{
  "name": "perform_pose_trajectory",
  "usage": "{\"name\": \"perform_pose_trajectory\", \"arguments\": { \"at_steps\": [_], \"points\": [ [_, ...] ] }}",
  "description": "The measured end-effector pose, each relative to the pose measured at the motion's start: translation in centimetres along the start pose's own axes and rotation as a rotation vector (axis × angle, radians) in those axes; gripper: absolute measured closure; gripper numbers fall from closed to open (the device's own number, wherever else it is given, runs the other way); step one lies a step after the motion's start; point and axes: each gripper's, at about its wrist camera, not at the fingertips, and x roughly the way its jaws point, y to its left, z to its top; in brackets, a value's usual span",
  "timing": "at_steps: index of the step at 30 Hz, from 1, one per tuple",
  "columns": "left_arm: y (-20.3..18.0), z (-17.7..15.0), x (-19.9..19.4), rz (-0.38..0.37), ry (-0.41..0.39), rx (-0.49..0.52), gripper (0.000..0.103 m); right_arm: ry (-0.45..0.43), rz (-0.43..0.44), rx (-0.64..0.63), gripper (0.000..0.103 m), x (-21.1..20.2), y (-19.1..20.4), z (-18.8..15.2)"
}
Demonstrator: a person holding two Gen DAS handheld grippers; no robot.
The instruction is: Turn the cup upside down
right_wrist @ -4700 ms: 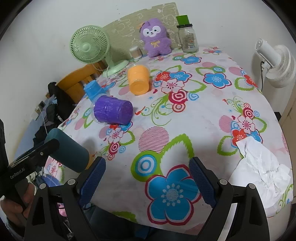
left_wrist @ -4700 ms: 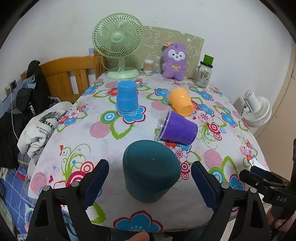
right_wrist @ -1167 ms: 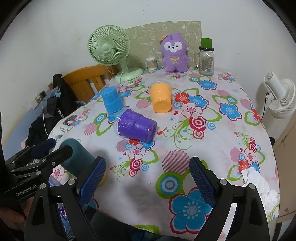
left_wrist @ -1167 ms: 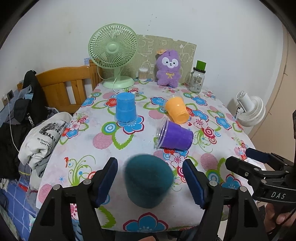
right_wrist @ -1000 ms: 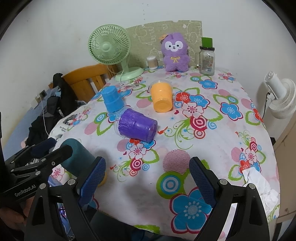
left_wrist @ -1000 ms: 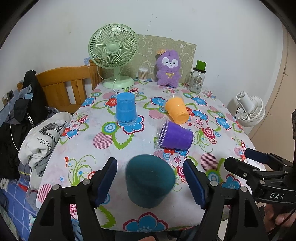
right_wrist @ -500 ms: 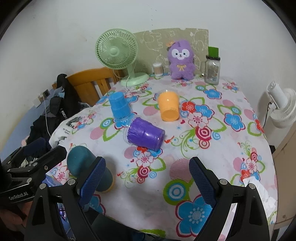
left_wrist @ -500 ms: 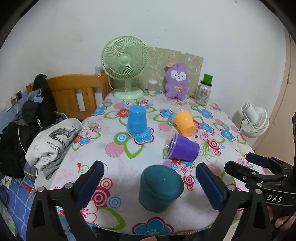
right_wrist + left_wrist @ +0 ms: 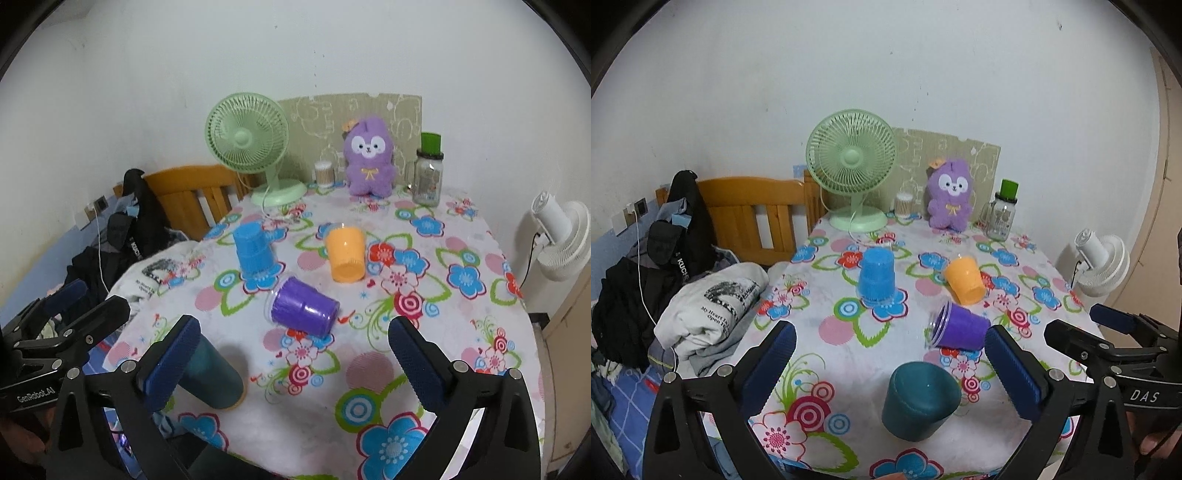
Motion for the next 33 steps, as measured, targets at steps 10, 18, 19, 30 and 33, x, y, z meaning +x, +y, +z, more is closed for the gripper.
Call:
{"name": "perform_pose_trajectory", "arguments": {
  "at_steps": [10,18,19,30,33],
  "points": [
    [0.3,0.7,-1.8,-0.004,-0.047,-0.011,0.000,-0.061,-0.023,-0.020,0.000,-1.8,1.3,1.0],
    [1.1,0.8,-2.4,-0.003,-0.065,-0.028,0.000,-0.073,-0.035,-0.045,0.000,-2.2,2.3,1.2],
    [1.2,0.7,-2.5,-0.002,-0.065,-0.029,0.000,-0.073,-0.034,-0.044,0.000,-2.3,2.4,1.2],
    [1.5,0.6,-2.9,0.002,-0.074,-0.033,0.000,-0.074,-0.028,-0.048,0.000,-2.4,2.8,1.1],
    [1.5,0.6,-2.9,0.001,-0.075,-0.033,0.000,-0.074,-0.029,-0.047,0.000,-2.4,2.8,1.1]
  ]
}}
